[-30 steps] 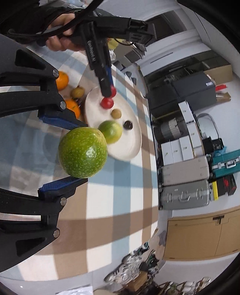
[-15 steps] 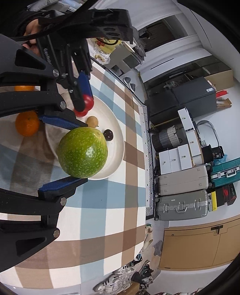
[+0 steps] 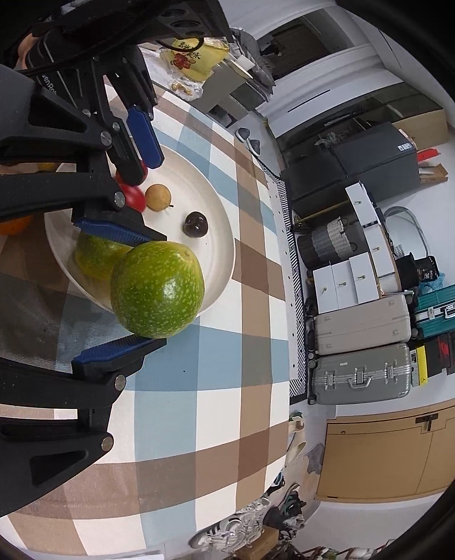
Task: Organize fruits
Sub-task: 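Open the left tool to drop the tomato while the right tool releases the pomelo, then withdraw both open tools from the plate toward the two oranges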
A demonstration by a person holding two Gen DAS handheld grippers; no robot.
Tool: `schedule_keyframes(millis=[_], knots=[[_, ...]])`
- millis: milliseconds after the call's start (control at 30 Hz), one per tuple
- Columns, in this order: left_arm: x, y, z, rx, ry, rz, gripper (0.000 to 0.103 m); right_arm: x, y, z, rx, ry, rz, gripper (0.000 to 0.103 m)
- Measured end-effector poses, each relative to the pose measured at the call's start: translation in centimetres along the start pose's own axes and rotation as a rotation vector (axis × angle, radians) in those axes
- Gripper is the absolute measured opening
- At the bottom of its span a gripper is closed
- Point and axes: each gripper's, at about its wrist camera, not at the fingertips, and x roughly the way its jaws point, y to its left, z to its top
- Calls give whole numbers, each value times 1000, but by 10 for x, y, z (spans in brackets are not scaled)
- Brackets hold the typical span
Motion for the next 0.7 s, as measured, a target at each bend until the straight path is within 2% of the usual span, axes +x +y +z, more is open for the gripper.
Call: schedule_keyframes(millis=[67, 133, 200, 233, 300, 333, 400, 467, 533, 633, 700], knots=[[-1, 0, 0, -3, 5, 0, 33, 0, -1, 1, 6, -6, 7, 50], [-4, 0, -1, -4, -4, 11, 44, -6, 1, 1, -2, -26, 9, 53], [-10, 0, -2, -5, -17, 23, 62, -12, 1, 1, -10, -35, 10, 55], [-13, 1, -2, -7, -22, 26, 65, -16, 1, 1, -11, -42, 8, 56], [-21, 3, -4, -21, -32, 46, 87, -24, 2, -1, -16, -49, 6, 62], [-25, 4, -5, -26, -39, 63, 90, -28, 2, -3, -20, -52, 9, 70], [-36, 4, -7, -24, -66, 80, 95, -36, 5, -7, -34, -55, 14, 79], [-46, 6, -10, -21, -76, 104, 102, -45, 9, -13, -58, -52, 29, 82], [-56, 8, -13, -22, -84, 112, 102, -54, 13, -20, -70, -55, 33, 96], [-68, 11, -19, -30, -71, 124, 102, -66, 18, -31, -77, -53, 42, 102], [-78, 13, -26, -33, -68, 129, 102, -73, 22, -37, -84, -53, 51, 103]])
